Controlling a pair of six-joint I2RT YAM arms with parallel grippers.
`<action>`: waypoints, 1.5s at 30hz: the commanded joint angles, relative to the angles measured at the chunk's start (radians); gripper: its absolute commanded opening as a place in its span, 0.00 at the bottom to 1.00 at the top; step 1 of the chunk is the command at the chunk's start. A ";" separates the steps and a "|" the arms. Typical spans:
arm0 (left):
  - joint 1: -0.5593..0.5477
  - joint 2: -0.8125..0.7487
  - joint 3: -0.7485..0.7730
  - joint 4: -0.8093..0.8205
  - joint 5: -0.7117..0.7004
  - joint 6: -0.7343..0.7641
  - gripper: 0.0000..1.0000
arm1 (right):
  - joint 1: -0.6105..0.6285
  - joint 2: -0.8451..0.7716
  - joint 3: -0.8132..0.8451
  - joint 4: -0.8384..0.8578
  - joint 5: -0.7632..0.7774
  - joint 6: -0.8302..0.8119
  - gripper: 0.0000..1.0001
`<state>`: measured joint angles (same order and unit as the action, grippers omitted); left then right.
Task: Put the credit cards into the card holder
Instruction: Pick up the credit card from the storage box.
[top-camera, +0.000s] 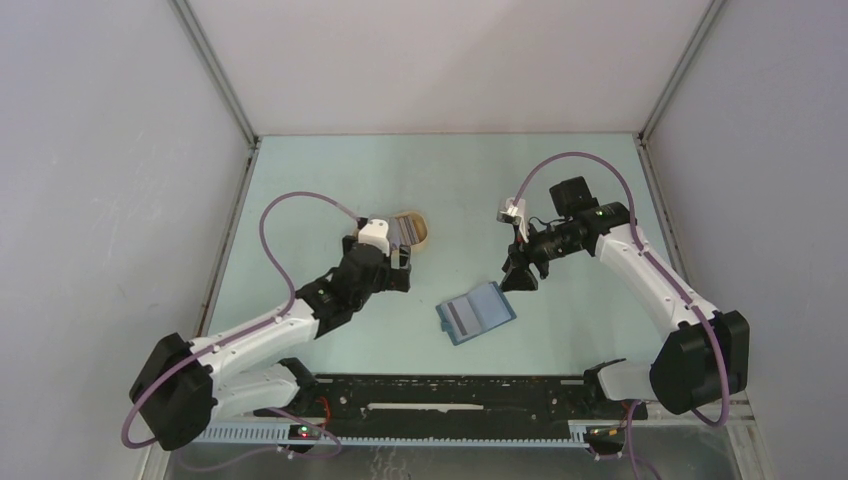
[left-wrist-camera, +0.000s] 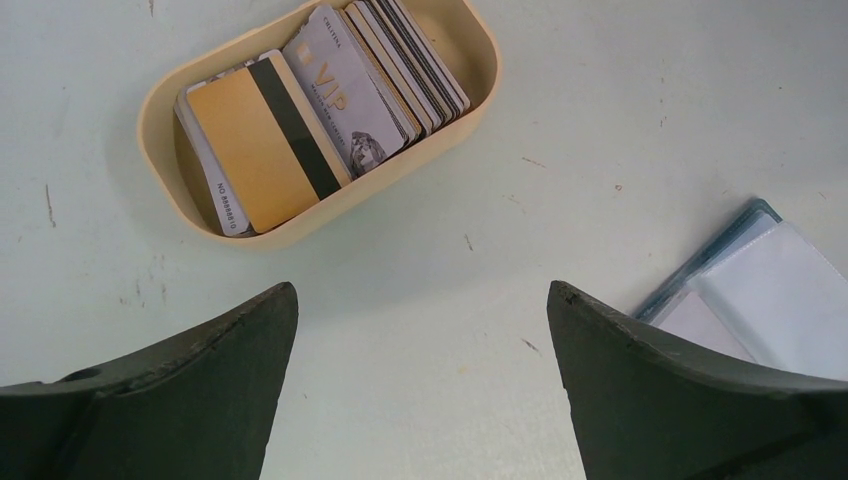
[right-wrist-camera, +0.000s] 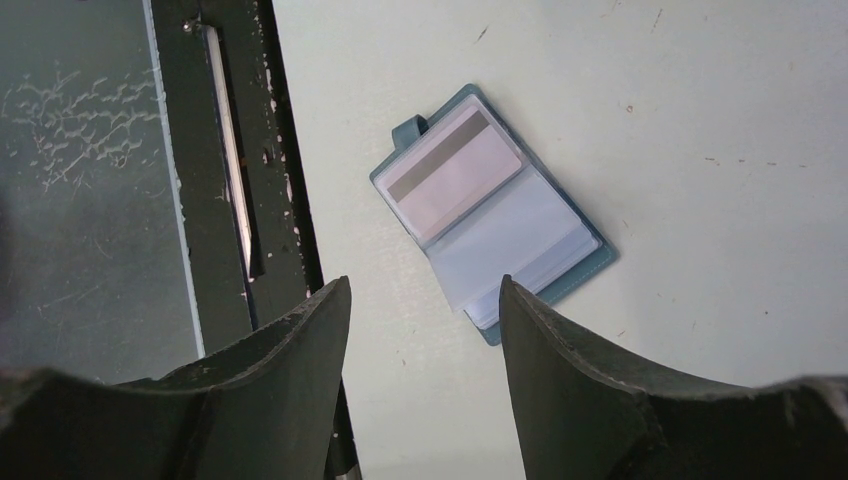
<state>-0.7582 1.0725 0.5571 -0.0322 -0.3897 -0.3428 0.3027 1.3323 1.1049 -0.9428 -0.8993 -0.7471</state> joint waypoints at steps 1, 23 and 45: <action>0.015 0.009 0.032 0.028 0.029 -0.024 1.00 | 0.002 0.007 0.033 -0.004 -0.003 -0.014 0.65; 0.091 0.047 0.041 0.114 0.149 -0.058 1.00 | 0.006 0.010 0.034 -0.004 0.002 -0.015 0.66; 0.246 0.314 0.326 -0.032 0.157 -0.097 0.73 | 0.028 0.095 0.022 0.256 0.042 0.317 0.65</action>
<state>-0.5125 1.3754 0.8192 -0.0128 -0.2066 -0.4446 0.3271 1.3869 1.1049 -0.8696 -0.8600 -0.6384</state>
